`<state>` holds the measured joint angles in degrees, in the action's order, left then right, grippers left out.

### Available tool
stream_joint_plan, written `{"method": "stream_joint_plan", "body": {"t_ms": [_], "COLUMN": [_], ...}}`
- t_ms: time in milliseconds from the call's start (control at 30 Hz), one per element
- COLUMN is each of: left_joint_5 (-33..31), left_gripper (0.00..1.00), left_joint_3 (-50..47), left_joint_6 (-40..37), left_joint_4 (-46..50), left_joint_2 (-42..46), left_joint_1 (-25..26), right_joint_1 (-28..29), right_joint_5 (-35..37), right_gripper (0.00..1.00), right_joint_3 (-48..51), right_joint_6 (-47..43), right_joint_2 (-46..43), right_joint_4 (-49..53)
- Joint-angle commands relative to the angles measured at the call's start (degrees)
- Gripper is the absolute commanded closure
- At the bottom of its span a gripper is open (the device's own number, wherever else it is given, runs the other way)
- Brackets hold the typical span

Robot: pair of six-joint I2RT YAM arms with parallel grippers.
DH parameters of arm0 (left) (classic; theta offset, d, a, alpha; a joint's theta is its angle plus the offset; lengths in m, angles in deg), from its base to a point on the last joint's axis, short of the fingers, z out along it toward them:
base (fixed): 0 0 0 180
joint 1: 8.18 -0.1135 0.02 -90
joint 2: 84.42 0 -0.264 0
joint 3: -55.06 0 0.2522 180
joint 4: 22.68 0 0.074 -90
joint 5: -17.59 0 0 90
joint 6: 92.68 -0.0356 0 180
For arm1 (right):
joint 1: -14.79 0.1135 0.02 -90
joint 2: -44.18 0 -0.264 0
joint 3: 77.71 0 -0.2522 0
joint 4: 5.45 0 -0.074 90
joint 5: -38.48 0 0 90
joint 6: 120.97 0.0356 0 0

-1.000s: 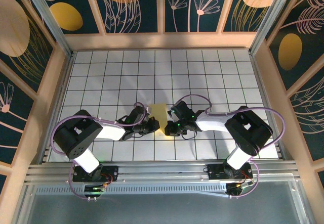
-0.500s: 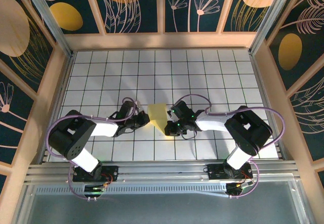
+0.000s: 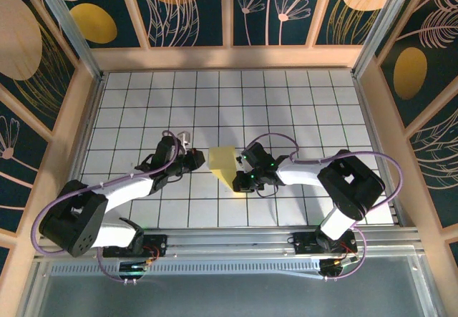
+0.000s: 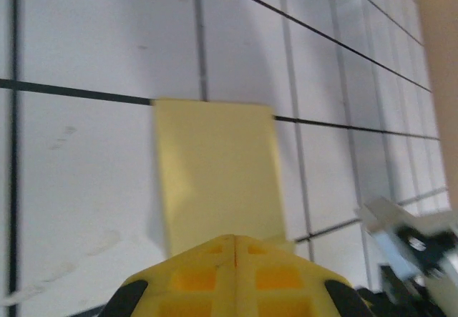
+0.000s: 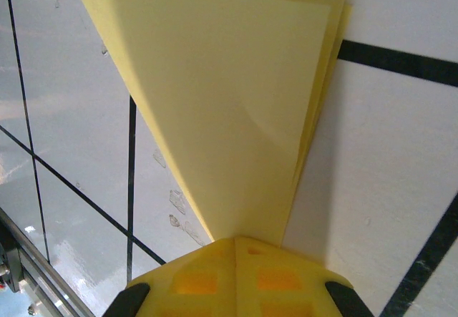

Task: Fold a paper plane with a square sheet of paper (fold left side to right side)
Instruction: Third fold the triangle at the center of the table.

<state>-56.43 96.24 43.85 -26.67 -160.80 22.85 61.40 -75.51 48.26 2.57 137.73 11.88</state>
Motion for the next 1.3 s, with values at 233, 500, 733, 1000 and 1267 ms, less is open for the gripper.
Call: {"method": "stream_joint_plan", "body": {"t_ms": [233,500,733,1000,1267], "left_joint_5": [6.1,4.1,1.5,0.2,-0.1], "left_gripper": [1.00,1.00,1.00,1.00,1.00], "left_joint_3": [-0.1,3.1,4.2,5.6,6.2], "left_joint_6": [2.1,2.3,3.0,3.3,3.1], "left_joint_4": [-7.8,-6.3,-2.6,1.3,2.4], "left_joint_2": [-8.9,-14.7,-18.3,-20.3,-21.0], "left_joint_1": [8.2,8.3,8.3,8.2,8.2], "right_joint_1": [0.1,0.1,0.1,0.1,0.1], "right_joint_5": [8.5,8.5,8.1,5.4,2.3], "right_gripper": [1.00,1.00,1.00,1.00,1.00], "right_joint_3": [2.4,2.2,1.2,-3.1,-6.9], "right_joint_6": [0.4,0.3,0.1,0.0,0.6], "right_joint_2": [3.0,3.6,2.9,-0.1,-3.1], "right_joint_4": [7.5,7.8,8.2,7.2,5.8]}}
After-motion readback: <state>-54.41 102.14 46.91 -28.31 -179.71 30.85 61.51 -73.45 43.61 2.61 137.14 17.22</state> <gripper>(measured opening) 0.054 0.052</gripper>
